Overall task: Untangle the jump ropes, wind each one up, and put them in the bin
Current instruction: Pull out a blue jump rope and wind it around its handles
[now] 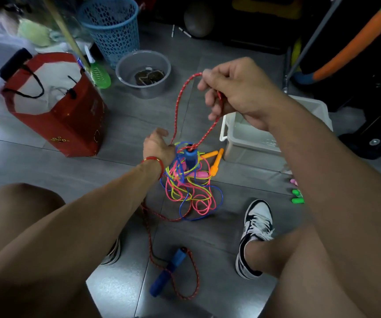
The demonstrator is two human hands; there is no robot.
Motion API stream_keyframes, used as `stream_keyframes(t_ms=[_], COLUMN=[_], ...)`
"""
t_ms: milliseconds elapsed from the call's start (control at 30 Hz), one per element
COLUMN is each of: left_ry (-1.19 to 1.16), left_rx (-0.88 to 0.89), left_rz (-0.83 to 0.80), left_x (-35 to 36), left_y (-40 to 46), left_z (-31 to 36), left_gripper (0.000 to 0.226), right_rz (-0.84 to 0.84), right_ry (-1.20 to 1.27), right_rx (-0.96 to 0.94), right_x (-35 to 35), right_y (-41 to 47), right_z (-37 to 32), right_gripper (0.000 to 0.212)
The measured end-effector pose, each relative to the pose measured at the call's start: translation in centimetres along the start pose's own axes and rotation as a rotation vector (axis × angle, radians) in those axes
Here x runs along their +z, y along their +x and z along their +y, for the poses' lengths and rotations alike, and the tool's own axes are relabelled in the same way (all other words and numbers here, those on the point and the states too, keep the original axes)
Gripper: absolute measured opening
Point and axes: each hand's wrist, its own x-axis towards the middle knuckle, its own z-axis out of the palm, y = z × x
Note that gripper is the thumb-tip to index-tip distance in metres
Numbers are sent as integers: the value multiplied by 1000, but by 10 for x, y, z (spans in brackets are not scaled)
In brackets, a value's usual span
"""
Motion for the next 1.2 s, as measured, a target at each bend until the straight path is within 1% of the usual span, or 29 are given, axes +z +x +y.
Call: stream_keyframes(t_ms=[33,67,133,167,200,233,300,333,367,400,433,467,500,567,600,633,700,767,800,833,900,967,1033,1067,1133,1200], left_ry=[-12,-62,-127,-127,-131,-140,-175,-195,-212,-234,-257,-279,-281,-227,-197,-170,-154,-180,-180,-188,-235,-182,26,108,124,100], left_rx=[62,127,199,178,146,136,135,120,94,64,30,-3,-42,-172,-244,-304,-431,-516,-535,-548,-576,-550,-450,-413,-454,-497], left_rz=[-24,-100,-371,-516,-614,-658,-704,-714,-720,-714,-698,-683,-641,-519,-465,-418,-346,-314,-308,-312,-372,-429,-432,-436,-483,-526], left_x=[-1,1,8,12,15,20,30,31,28,24,17,7,-4,-31,-44,-56,-79,-95,-100,-102,-103,-100,-96,-94,-89,-84], left_y=[-8,-18,-44,-56,-68,-76,-86,-90,-92,-92,-91,-90,-85,-74,-69,-65,-62,-63,-65,-67,-78,-84,-84,-85,-86,-90], left_z=[0,0,0,-1,-1,-3,-12,-15,-18,-21,-26,-30,-38,-59,-70,-82,-101,-120,-129,-138,-151,-161,-171,-173,-172,-167], left_gripper=[37,41,47,51,54,53,34,24,19,18,14,6,7,22,24,23,15,10,13,15,14,10,17,19,16,14], right_rz=[-14,-17,-11,-3,6,12,38,65,102,142,186,213,209,133,59,-49,-365,-702,-804,-857,-857,-780,-701,-645,-529,-405], right_ry=[67,120,226,289,349,396,448,455,438,400,305,154,-33,-447,-629,-768,-970,-1084,-1100,-1089,-979,-846,-753,-724,-691,-576], right_rx=[1,2,11,21,32,41,56,57,62,71,87,119,168,284,311,322,324,377,411,463,563,648,673,656,650,756], right_x=[3,5,11,14,17,19,23,24,23,21,19,15,13,16,21,29,54,85,101,118,153,190,226,240,261,264], right_y=[-3,-5,-8,-9,-9,-9,-9,-8,-6,-3,1,7,13,17,15,8,-13,-38,-48,-57,-73,-94,-123,-140,-163,-168], right_z=[-4,-8,-13,-14,-15,-16,-16,-14,-9,-2,8,22,36,66,83,96,127,159,176,196,235,275,311,324,352,366], right_gripper=[27,27,27,27,27,27,27,27,27,27,27,28,32,45,49,47,38,35,35,33,32,37,49,51,54,49])
